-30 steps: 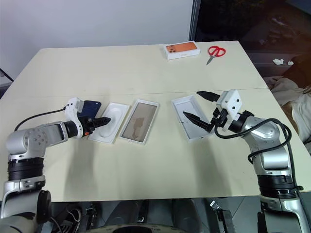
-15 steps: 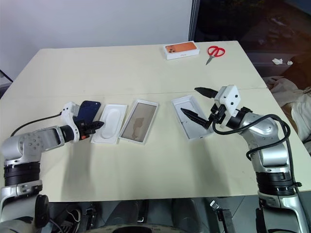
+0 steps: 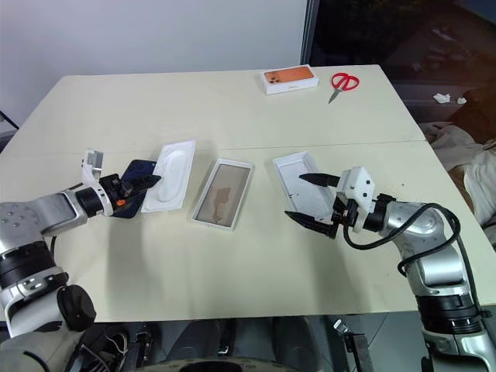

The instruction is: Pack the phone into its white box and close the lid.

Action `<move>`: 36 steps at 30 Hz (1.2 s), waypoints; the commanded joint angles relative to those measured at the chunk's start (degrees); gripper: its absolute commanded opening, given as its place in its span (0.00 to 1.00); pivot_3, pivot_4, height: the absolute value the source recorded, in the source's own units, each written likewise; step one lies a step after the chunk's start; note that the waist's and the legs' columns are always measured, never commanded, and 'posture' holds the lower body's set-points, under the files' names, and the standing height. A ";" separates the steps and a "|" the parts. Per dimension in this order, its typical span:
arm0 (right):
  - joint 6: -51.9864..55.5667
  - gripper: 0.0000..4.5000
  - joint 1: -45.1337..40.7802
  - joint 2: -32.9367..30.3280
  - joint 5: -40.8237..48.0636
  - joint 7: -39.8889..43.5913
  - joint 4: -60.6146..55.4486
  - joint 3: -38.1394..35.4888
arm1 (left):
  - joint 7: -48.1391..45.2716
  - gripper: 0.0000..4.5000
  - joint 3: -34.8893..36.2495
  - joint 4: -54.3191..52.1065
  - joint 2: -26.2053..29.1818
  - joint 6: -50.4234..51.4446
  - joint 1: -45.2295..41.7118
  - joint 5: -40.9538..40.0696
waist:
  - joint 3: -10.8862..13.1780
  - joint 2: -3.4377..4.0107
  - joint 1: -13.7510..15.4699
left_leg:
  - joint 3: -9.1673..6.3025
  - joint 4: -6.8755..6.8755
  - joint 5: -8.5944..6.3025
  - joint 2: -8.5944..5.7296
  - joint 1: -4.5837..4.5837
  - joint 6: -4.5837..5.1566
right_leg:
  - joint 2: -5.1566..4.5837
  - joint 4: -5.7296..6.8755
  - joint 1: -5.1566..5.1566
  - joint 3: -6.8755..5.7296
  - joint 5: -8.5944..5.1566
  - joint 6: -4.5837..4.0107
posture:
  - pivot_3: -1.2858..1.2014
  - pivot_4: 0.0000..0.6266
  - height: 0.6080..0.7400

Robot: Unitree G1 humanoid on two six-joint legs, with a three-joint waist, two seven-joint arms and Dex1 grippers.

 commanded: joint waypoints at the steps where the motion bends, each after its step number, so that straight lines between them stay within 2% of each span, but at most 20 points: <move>1: 0.29 1.00 -0.77 -0.56 1.60 1.08 -2.43 0.00 | 0.72 0.02 -4.18 -6.30 -2.52 0.86 -0.72 -1.40 | 0.00 0.00 0.21 | 0.00 0.01 0.00 0.00 0.01 -0.01 | -0.01 0.00 0.02 0.00 0.00 0.00 | 0.52 0.24 1.00; 4: 0.64 1.00 -1.22 -0.14 1.71 1.08 -2.34 0.07 | 2.62 0.02 -6.00 -7.20 -5.82 -0.78 -3.19 -0.20 | 0.03 -0.07 0.61 | -0.02 0.03 0.01 -0.01 0.01 -0.01 | -0.01 0.00 0.06 0.00 0.02 0.03 | 0.52 0.24 1.00; 10: -0.09 1.00 -2.04 0.42 0.85 -0.42 -1.40 -0.45 | 4.12 0.02 -13.08 -6.77 -8.67 -4.86 -4.76 3.12 | 0.10 -0.20 0.18 | -0.03 0.00 0.05 -0.01 0.01 -0.10 | 0.01 -0.01 0.01 0.00 0.02 0.04 | 0.52 0.24 1.00; 18: -1.93 1.00 -1.52 0.84 -0.59 -2.19 -0.87 -0.55 | 3.92 0.02 -19.34 -8.12 -8.55 -9.01 -2.06 6.22 | 0.12 -0.23 0.44 | -0.03 -0.01 0.07 -0.01 0.00 -0.13 | 0.01 -0.01 0.00 0.00 0.02 0.04 | 0.52 0.24 1.00; 26: -3.26 1.00 -1.63 1.03 -1.37 -2.95 -0.28 -0.26 | 4.50 0.02 -20.07 -8.05 -9.59 -10.96 -1.50 7.08 | 0.12 -0.23 0.44 | -0.03 -0.01 0.08 -0.01 -0.01 -0.14 | 0.01 -0.02 0.00 0.00 0.02 0.04 | 0.52 0.24 1.00; 27: -3.40 1.00 -1.73 1.05 -1.46 -3.02 -0.18 -0.21 | 4.30 0.15 -20.61 -8.11 -9.56 -11.23 -1.33 7.28 | 0.12 -0.23 0.44 | -0.03 -0.01 0.08 -0.01 -0.01 -0.14 | 0.01 -0.01 0.01 0.00 0.02 0.04 | 0.52 0.24 1.00; 28: -3.53 1.00 -1.86 1.07 -1.58 -3.07 -0.06 -0.14 | 4.08 0.22 -21.36 -8.32 -9.39 -11.77 -1.11 7.66 | 0.12 -0.23 0.44 | -0.03 -0.01 0.08 -0.01 -0.01 -0.14 | 0.01 -0.02 0.01 0.00 0.02 0.04 | 0.52 0.24 1.00; 32: -3.69 1.00 -2.48 1.35 -1.77 -3.21 0.30 0.14 | 3.34 0.65 -22.16 -8.79 -8.82 -12.00 -1.62 7.48 | 0.12 -0.23 0.36 | -0.03 -0.01 0.08 -0.01 0.00 -0.14 | 0.01 -0.01 0.01 -0.01 0.02 0.04 | 0.52 0.24 1.00; 36: -4.04 1.00 -2.70 1.65 -2.06 -3.43 0.67 0.16 | 1.76 0.65 -22.83 -9.99 -7.12 -13.13 -1.81 7.42 | 0.12 -0.23 0.38 | -0.03 -0.02 0.08 -0.01 0.00 -0.14 | 0.01 -0.01 0.00 -0.01 0.02 0.04 | 0.52 0.24 1.00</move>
